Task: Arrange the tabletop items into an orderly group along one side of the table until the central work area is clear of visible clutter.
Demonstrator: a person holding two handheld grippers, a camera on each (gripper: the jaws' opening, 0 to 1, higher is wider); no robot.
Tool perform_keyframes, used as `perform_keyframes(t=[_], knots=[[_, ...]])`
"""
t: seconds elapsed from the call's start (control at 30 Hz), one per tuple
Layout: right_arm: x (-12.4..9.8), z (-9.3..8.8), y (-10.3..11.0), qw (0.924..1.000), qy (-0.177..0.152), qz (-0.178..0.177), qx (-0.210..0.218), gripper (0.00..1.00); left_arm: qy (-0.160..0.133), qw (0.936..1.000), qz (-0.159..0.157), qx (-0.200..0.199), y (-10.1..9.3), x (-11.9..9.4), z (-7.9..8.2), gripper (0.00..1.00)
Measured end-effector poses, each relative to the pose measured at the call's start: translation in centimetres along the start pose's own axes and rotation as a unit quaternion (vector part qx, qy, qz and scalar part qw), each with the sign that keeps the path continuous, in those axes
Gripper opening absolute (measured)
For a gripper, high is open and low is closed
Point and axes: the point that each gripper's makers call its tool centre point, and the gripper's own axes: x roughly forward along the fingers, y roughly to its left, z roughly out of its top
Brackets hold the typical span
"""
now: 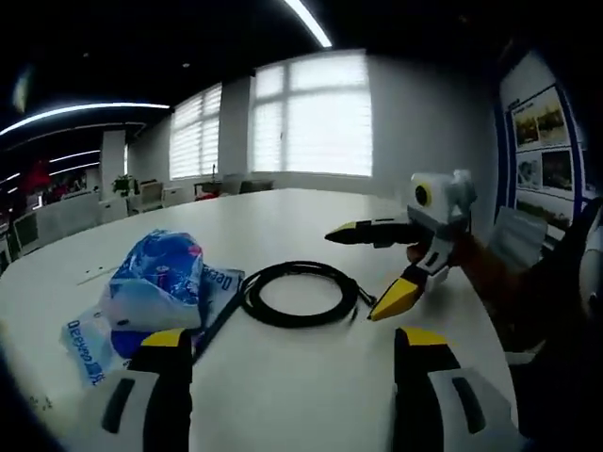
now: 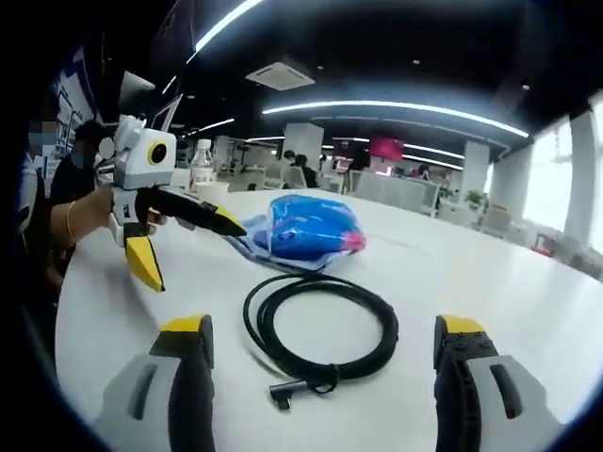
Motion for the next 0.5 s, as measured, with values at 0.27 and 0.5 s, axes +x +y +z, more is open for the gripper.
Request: perform_keyframes(t=[0.27,0.5], knots=[[0.2,-0.6,-0.1,0.9999,0.014,0.006,-0.002,0.94,-0.01,0.9995,0.004,-0.031,1.0,2.1,0.1,0.82],[0.7,-0.4,-0.3,0.9997,0.009,0.019,0.014,0.92,0.0,0.9998,-0.007,-0.021,0.5,3.6,0.0,0.82]])
